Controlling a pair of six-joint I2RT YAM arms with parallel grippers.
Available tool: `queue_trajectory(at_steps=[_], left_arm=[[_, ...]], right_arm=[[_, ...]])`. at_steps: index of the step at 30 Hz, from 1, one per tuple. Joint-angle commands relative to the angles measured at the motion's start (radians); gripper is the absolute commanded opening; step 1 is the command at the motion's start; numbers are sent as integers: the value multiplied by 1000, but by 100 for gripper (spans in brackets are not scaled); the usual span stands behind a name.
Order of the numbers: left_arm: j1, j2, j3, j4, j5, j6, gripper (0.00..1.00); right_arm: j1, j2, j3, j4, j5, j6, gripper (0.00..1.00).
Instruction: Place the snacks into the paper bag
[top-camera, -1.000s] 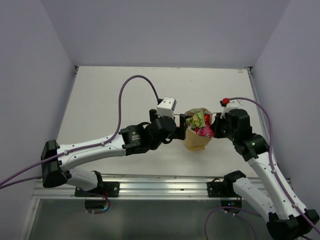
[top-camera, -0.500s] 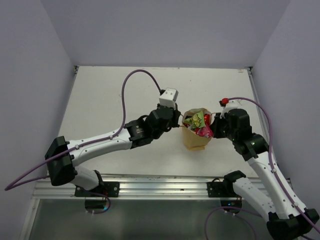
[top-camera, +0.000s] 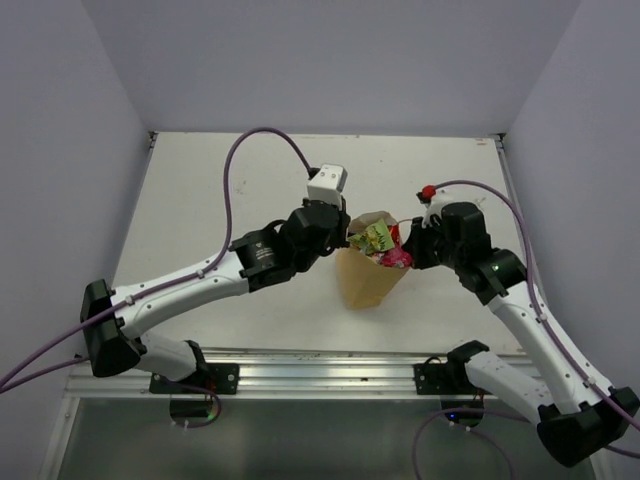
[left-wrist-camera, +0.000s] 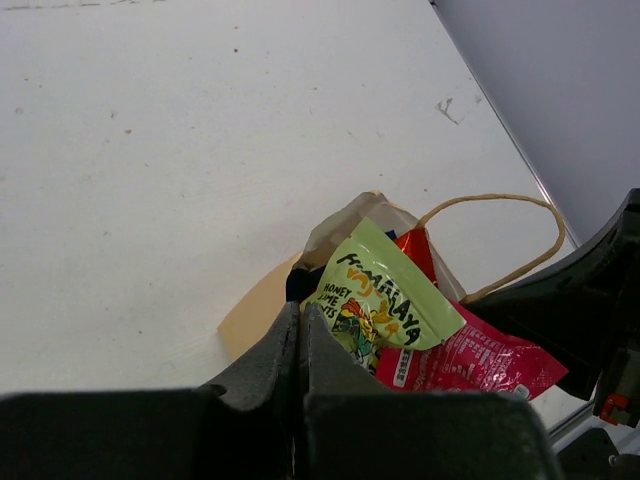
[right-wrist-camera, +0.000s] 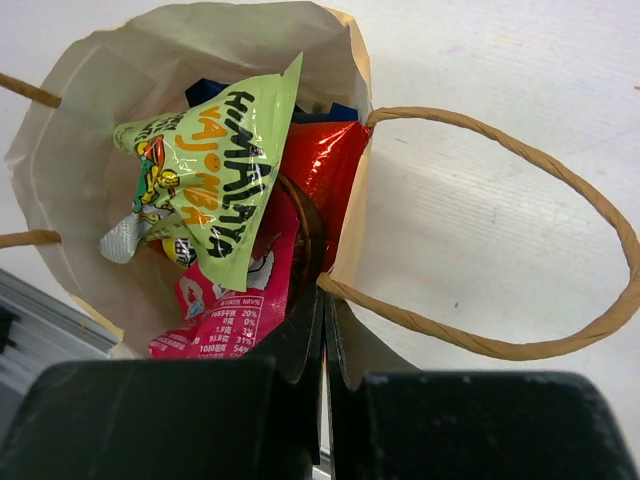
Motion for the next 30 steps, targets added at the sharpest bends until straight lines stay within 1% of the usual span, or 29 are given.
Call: queue_trajectory(at_steps=[1,4,7,8,13,19,23,30], left_arm=[[11,-83,76,-83,-90,-22,0],[16,-116,60,-149,-130,-38,0],[23,-150,21,-175,-155,-49,0],[26,-158,7,-180,-159,-52,0],[40,-212,-108,-188,-199,-74,0],[72,-248,-201,-171,-207,-78,0],[86,-252,-221,-158,-199,-72,0],[109,-222,-233,-181,-241,-84,0]], right_arm=[[58,18,89,12,-23,11,0],[148,51,109,21,9,29,0],[218,89,114,40,59,49,0],[263,95,114,46,81,57,0],[377,141,117,84,151,83,0],[431,163,130,104,219,89,0],[442,178,135,103,216,83,0],[459,178,117,122,193,80,0]])
